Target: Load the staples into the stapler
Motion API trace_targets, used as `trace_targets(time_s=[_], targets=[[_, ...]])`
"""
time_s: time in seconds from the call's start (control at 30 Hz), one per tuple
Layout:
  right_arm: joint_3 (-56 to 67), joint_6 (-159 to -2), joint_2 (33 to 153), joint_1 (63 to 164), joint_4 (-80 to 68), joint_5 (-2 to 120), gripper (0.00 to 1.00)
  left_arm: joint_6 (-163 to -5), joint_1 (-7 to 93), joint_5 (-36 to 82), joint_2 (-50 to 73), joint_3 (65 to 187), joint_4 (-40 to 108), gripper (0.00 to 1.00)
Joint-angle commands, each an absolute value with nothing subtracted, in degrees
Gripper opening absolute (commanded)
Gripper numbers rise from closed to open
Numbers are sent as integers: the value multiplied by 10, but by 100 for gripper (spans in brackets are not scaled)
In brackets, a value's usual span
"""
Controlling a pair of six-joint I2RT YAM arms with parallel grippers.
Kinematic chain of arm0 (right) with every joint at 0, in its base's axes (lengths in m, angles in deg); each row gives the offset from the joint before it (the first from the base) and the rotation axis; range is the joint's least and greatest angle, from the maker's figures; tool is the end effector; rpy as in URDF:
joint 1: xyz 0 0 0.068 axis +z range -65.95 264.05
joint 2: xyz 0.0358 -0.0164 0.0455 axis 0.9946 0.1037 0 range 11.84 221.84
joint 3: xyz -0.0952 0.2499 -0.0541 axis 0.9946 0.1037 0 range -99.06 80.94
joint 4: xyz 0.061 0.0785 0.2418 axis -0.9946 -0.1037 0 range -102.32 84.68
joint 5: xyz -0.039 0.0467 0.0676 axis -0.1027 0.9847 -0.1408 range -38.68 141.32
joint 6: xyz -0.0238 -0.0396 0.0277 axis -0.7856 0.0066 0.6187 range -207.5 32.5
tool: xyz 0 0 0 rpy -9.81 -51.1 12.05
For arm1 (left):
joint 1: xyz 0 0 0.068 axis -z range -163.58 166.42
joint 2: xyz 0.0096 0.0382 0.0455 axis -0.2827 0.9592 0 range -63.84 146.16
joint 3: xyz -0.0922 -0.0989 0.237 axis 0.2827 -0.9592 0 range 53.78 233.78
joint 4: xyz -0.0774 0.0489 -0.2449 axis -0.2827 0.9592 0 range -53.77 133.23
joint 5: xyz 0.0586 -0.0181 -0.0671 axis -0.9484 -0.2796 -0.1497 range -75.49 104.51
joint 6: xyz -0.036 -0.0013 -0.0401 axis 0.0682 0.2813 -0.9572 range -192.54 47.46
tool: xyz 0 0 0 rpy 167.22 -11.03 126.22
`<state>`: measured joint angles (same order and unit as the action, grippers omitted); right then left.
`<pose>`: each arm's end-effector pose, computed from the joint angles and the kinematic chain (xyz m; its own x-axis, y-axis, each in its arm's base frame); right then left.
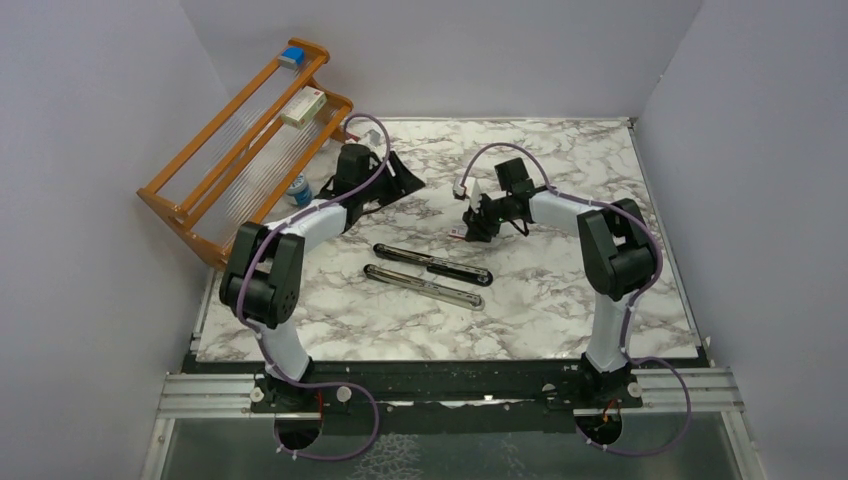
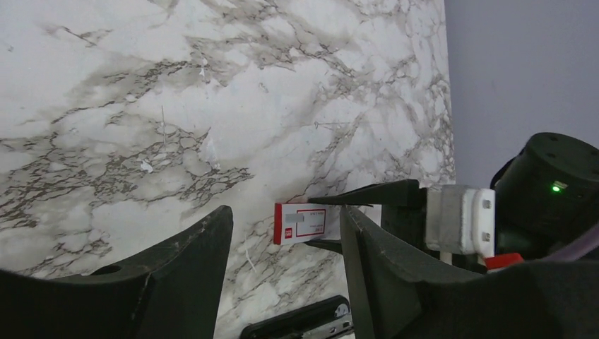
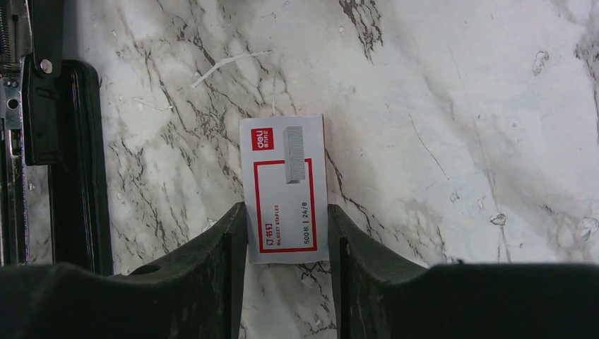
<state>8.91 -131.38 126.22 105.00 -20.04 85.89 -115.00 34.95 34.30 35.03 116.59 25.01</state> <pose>0.3726 0.1643 0.1465 -0.1614 -0.6730 -0.7219 -0.9631 0.2669 -0.0335 0.3675 -0.1359 0.2335 -0.6923 -0.4380 -0.5735 0.1667 0.6762 -0.7176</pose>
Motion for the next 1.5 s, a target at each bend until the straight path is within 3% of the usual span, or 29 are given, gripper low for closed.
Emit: trace_targets(time_s=[0.0,0.33,0.5,1.47], targets=[[130,-1298,1273,1048,-231,784,29,-1204,348,429,427,1195,206,58],[148,-1282,1267,1059,-211,787,30,-1226,350,489,522,1225,180,53],[155,-1283,1268,1079,-203,791,30,-1218,357,517,552,1243,181,46],[143,-1284,1287,1099,-206,774,32,-1210,395,540,577,1214,180,38]])
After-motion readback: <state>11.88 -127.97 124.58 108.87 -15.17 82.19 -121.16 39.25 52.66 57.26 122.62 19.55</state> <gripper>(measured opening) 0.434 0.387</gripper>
